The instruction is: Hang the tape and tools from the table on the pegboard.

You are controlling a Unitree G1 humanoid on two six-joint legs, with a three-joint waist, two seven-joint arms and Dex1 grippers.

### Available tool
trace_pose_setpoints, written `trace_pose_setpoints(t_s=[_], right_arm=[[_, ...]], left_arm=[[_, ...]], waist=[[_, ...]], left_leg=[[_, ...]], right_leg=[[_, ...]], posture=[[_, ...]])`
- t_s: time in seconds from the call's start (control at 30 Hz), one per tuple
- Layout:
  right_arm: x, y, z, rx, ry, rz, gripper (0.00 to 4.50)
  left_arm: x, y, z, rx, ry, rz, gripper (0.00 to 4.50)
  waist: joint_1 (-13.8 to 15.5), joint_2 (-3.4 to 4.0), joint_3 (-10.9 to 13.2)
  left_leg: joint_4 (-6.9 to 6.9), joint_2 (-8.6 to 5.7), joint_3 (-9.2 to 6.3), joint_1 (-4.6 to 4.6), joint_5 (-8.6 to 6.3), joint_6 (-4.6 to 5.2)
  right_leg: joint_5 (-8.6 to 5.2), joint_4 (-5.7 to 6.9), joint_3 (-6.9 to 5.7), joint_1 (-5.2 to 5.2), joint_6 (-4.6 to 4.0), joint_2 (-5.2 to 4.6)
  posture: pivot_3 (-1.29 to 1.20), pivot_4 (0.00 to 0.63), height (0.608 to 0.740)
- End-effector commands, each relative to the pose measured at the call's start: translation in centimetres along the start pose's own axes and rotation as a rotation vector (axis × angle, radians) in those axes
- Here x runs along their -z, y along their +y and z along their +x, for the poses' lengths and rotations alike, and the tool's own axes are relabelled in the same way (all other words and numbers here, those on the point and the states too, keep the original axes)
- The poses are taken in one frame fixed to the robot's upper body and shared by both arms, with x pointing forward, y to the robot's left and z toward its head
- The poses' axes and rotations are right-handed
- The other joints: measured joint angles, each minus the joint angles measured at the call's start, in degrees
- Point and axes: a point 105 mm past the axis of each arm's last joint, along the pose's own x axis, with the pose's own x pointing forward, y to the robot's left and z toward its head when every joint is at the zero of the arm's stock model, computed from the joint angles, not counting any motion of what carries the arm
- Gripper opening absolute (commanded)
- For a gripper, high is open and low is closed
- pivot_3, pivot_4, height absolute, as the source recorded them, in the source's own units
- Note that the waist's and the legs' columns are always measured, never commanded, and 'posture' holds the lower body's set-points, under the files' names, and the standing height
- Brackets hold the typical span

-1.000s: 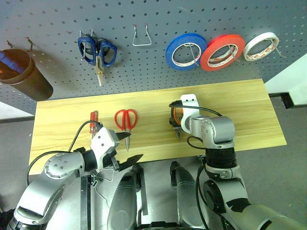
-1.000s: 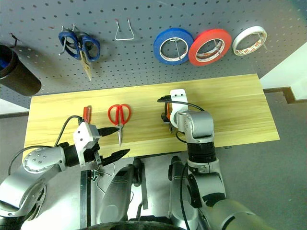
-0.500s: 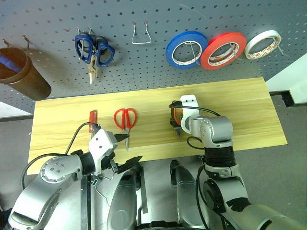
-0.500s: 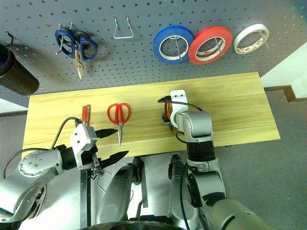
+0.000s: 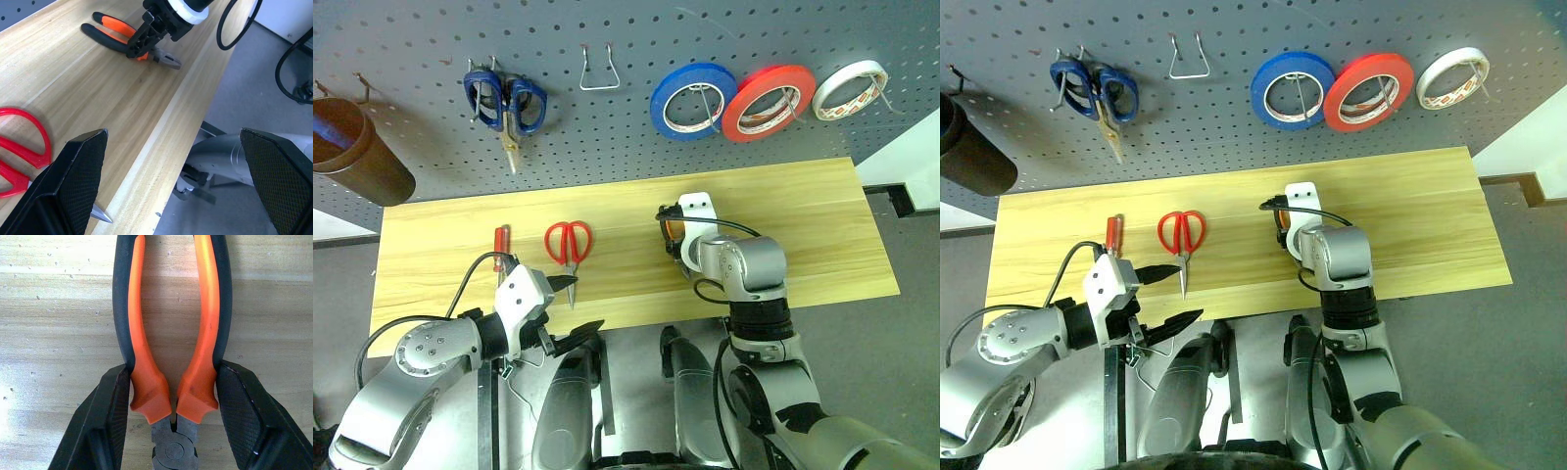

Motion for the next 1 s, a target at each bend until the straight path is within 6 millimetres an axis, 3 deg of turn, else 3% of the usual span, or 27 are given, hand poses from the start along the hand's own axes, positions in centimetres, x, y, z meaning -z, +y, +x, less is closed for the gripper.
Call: trace_pose_setpoints(t_s=[0.03,0.37,0.53,0.8,1.0], right_arm=[[-1.1,0.6,-0.8,-0.058,-0.099,-0.031,2.28],[-1.7,0.1,-4.7,-0.2,-0.259,-0.164,2.28],[-0.8,-1.1,-7.1,-0.228,-0.32,-0.223,2.28],[2.7,-1.8,-10.8,-0.316,-0.383,-0.326,2.28],[1.8,-1.3,-15.1,-0.467,-0.588,-0.333,2.28]], left_arm=[[-0.6,-0.1,-0.2,0.005,-0.02,0.022,4.5],[-0.7,1.7,0.3,-0.017,-0.045,0.052,4.5],[-0.5,2.8,0.4,-0.04,-0.087,0.083,4.5],[-1.1,3.9,-0.2,-0.104,-0.187,0.061,4.5],[-2.7,4.4,0.0,-0.111,-0.299,0.078,4.5]], waist=[[0.04,0.0,0.0],[0.29,-0.07,-0.05],[0.36,-0.28,-0.21],[0.62,-0.63,-0.58],[1.39,-0.91,-1.4]], left_leg=[[0.0,0.0,0.0,0.0,0.0,0.0],[-0.06,-0.04,-0.01,-0.04,0.03,-0.05],[-0.07,-0.06,0.0,-0.05,0.07,-0.12],[0.0,-0.06,0.02,-0.06,0.11,-0.19],[0.15,-0.05,0.01,-0.01,0.14,-0.23]], right_leg=[[0.0,0.0,0.0,0.0,0.0,0.0],[-0.05,-0.02,-0.01,0.0,0.08,-0.02],[-0.04,-0.04,-0.06,0.02,0.09,-0.02],[-0.02,-0.01,-0.13,0.12,0.08,-0.03],[0.05,0.05,-0.19,0.21,0.02,-0.02]], posture=[[0.03,0.501,0.716],[0.03,0.42,0.716],[0.04,0.378,0.716],[0.03,0.336,0.716],[0.02,0.323,0.716]])
